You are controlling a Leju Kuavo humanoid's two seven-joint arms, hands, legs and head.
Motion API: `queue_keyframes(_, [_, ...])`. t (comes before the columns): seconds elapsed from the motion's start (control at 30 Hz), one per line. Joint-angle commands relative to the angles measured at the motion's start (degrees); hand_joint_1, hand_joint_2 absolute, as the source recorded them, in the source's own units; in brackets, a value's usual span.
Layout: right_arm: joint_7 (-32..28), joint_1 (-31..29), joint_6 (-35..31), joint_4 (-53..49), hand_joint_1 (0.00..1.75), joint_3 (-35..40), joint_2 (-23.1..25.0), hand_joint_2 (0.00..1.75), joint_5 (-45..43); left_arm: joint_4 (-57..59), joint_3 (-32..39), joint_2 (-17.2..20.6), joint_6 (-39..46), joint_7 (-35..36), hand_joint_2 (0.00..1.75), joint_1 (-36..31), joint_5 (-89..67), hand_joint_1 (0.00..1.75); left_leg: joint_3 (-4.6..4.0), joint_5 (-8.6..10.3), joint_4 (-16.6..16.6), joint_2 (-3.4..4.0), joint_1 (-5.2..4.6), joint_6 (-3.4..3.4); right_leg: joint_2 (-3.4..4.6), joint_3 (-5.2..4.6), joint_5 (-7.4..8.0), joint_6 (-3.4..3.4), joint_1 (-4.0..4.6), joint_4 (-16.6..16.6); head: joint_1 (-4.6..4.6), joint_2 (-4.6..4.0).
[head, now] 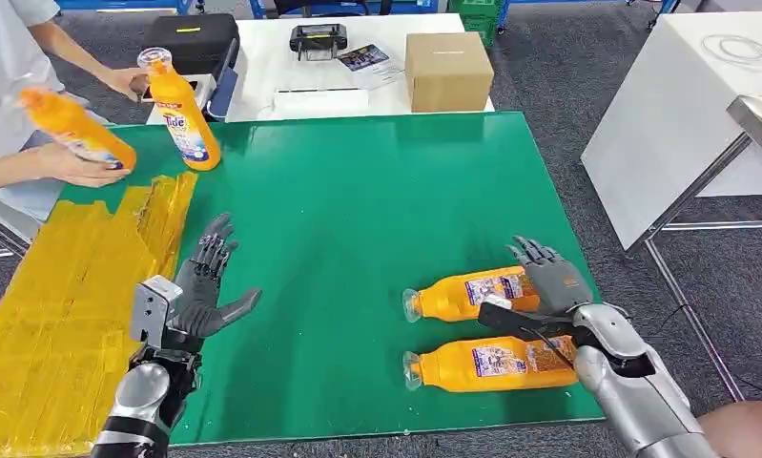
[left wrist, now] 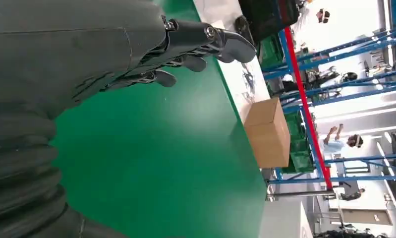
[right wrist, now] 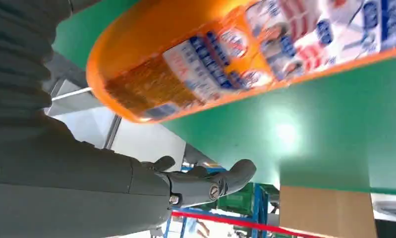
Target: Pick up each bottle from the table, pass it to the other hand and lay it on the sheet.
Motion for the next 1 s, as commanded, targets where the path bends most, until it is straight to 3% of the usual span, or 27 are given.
queue_keyframes(0.03, [1.97, -6.80, -1.44, 13.49, 0.00, 6.30, 5.08, 1.75, 3.75, 5.02, -0.86, -0.45, -0.28, 0.90, 1.75, -2.84, 0.48, 0.00, 0.18, -0.07, -0.03, 0.16, 0.04, 0.00, 0.11, 0.16, -0.01, -0.06, 0.06, -0.08, -0.02, 0.00])
queue_keyframes(0.5, [0.79, -10.59, 2.18, 24.29, 0.02, 11.62, 3.85, 1.75, 4.68, 7.91, -1.21, -0.72, -0.45, 0.86, 1.75, -4.86, 1.00, 0.00, 0.21, -0.03, -0.03, 0.02, 0.06, 0.00, -0.05, 0.23, -0.01, -0.07, 0.07, -0.11, 0.00, 0.00])
queue_keyframes(0.53, [0.87, -10.82, 2.25, 25.27, 0.23, 11.86, 3.60, 1.75, 4.71, 8.19, -1.28, -0.73, -0.44, 0.86, 1.75, -5.01, 1.05, 0.00, 0.22, -0.01, -0.04, -0.01, 0.02, 0.01, -0.07, 0.22, -0.01, -0.05, 0.03, -0.09, 0.00, 0.00])
queue_keyframes(0.57, [0.87, -10.81, 2.32, 25.59, 0.91, 11.93, 3.42, 1.75, 4.71, 8.24, -1.32, -0.75, -0.43, 0.86, 1.75, -5.10, 1.06, 0.00, 0.25, -0.01, -0.03, -0.01, 0.06, 0.00, -0.10, 0.27, -0.01, -0.07, 0.07, -0.12, 0.00, 0.00])
queue_keyframes(0.6, [0.86, -10.86, 2.39, 25.88, 0.91, 12.02, 3.32, 1.75, 4.71, 8.29, -1.34, -0.75, -0.43, 0.85, 1.75, -5.13, 1.08, 0.00, 0.28, -0.01, -0.04, -0.02, 0.03, 0.01, -0.09, 0.28, -0.01, -0.05, 0.04, -0.10, -0.02, 0.00])
queue_keyframes(0.63, [0.86, -10.86, 2.39, 25.88, 1.34, 12.02, 3.32, 1.75, 4.71, 8.29, -1.34, -0.75, -0.43, 0.85, 1.75, -5.13, 1.08, 0.00, 0.29, 0.00, -0.03, -0.04, 0.06, 0.01, -0.12, 0.31, 0.00, -0.07, 0.07, -0.13, -0.02, 0.00])
queue_keyframes(0.7, [0.85, -10.97, 2.39, 25.88, 1.75, 11.99, 3.28, 1.75, 4.70, 8.29, -1.32, -0.74, -0.43, 0.85, 1.75, -5.10, 1.09, 0.00, 0.35, 0.00, -0.02, -0.02, 0.01, 0.02, -0.09, 0.32, -0.01, -0.03, 0.02, -0.07, -0.02, 0.00])
queue_keyframes(1.0, [0.67, -11.40, 0.62, 24.83, 1.75, 11.20, 4.65, 1.75, 3.58, 6.99, -0.96, -0.59, -0.17, 0.73, 1.75, -4.03, 1.33, 0.00, 0.42, 0.02, -0.03, 0.00, 0.01, 0.06, -0.03, 0.44, 0.02, 0.02, 0.02, -0.09, -0.02, 0.00])
